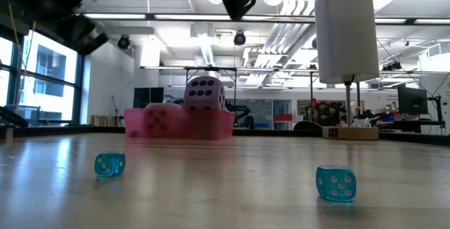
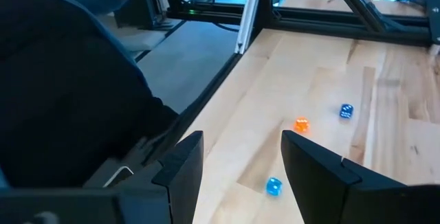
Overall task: Pick & Place Dice
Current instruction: Put the dark blue small dice into the pink bin
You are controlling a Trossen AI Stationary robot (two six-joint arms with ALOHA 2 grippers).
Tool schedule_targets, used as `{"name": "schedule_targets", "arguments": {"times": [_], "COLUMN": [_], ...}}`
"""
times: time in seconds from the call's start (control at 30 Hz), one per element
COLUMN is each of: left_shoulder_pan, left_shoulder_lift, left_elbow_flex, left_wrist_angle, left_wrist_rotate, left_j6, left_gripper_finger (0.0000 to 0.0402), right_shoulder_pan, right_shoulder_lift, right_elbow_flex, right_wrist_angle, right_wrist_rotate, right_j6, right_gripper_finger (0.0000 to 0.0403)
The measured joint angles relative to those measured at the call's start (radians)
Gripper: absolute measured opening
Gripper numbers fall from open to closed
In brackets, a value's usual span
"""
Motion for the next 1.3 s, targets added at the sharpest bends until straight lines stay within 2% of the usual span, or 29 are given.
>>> {"name": "schedule_targets", "arguments": {"times": [0.1,0.23,0.3,0.43,0.57,0.77,0.9,1.0,1.3], "left_shoulder_pan": [-0.149,-0.343,-0.436,-0.614,-0.729,-0.792,-0.798,-0.787,-0.711], "left_shoulder_lift": [-0.002,0.022,0.042,0.117,0.240,0.445,0.539,0.565,0.582], "left_elbow_flex": [-0.095,-0.107,-0.108,-0.108,-0.107,-0.107,-0.107,-0.107,-0.107], "left_wrist_angle": [0.110,0.119,0.137,0.205,0.288,0.375,0.420,0.462,0.478], "left_wrist_rotate": [-0.152,-0.413,-0.511,-0.707,-0.855,-0.873,-0.872,-0.849,-0.683], "left_j6": [-0.116,-0.191,-0.205,-0.227,-0.238,-0.243,-0.243,-0.245,-0.287], "left_gripper_finger": [0.0193,0.0193,0.0193,0.0193,0.0193,0.0193,0.0193,0.0193,0.0193], "right_shoulder_pan": [0.034,0.070,0.085,0.100,0.093,0.069,0.069,0.073,0.072], "right_shoulder_lift": [0.000,0.000,0.000,0.000,0.000,0.000,0.000,0.000,0.000], "right_elbow_flex": [0.000,0.000,0.000,0.000,0.000,0.000,0.000,0.000,0.000], "right_wrist_angle": [0.010,0.028,0.027,0.019,0.014,0.013,0.010,0.012,0.012], "right_wrist_rotate": [0.047,0.090,0.111,0.123,0.123,0.116,0.115,0.115,0.115], "right_j6": [0.000,-0.001,-0.001,-0.007,-0.012,-0.010,0.020,0.019,0.023], "right_gripper_finger": [0.0188,0.0188,0.0188,0.0188,0.0188,0.0188,0.0188,0.0188,0.0188]}}
